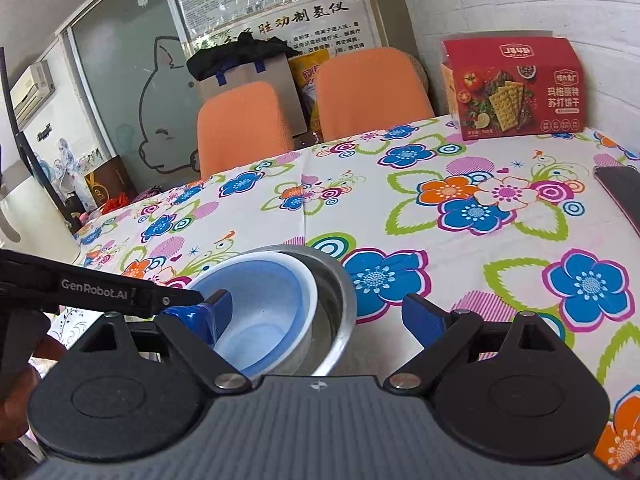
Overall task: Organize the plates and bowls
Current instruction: 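Open the left tool and move it to the steel bowl rim, then close the left tool on the steel bowl rim holding the nested bowls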
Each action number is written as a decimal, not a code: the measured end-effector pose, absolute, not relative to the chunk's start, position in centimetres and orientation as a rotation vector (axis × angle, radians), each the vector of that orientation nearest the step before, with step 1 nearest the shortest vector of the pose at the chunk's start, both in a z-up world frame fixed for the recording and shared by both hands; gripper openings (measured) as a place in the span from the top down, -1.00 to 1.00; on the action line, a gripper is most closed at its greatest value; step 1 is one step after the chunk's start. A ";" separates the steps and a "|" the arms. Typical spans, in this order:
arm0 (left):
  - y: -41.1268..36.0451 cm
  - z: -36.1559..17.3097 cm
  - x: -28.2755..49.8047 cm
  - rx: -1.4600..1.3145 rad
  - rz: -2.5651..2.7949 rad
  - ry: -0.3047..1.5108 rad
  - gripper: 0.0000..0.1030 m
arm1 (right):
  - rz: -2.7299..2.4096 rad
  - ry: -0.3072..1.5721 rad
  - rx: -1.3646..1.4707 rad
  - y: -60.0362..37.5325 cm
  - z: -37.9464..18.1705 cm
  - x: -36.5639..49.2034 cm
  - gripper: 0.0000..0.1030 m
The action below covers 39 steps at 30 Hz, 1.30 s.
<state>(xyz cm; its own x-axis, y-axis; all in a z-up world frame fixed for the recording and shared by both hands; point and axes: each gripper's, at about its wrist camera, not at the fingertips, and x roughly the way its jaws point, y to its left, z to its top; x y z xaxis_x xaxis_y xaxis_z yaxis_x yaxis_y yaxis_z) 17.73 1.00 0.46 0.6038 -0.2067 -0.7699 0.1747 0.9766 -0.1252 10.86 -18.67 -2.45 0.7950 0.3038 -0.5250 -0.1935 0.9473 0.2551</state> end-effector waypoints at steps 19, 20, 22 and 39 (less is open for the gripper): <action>-0.5 -2.2 22.0 0.063 -0.318 0.995 -0.29 | 0.270 0.749 0.037 -16.0 -4.9 14.5 -0.54; -0.7 -2.3 21.9 0.073 -0.329 0.990 -0.29 | 0.269 0.751 0.017 -15.8 -4.9 14.5 -0.55; -1.0 -2.5 21.7 0.094 -0.361 0.986 -0.29 | 0.276 0.751 -0.037 -15.1 -5.1 14.4 -0.58; -1.0 -2.7 21.0 0.075 -0.386 0.973 -0.28 | 0.273 0.715 -0.003 -15.5 -5.2 13.5 -0.53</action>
<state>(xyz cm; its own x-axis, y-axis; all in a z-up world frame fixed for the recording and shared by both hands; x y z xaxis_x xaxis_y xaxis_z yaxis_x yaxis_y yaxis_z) 20.97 -1.00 -2.70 0.5007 -0.2855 -0.8172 0.3522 0.9296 -0.1090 13.48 -15.46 -5.21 0.7212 0.2459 -0.6476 -0.2480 0.9646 0.0901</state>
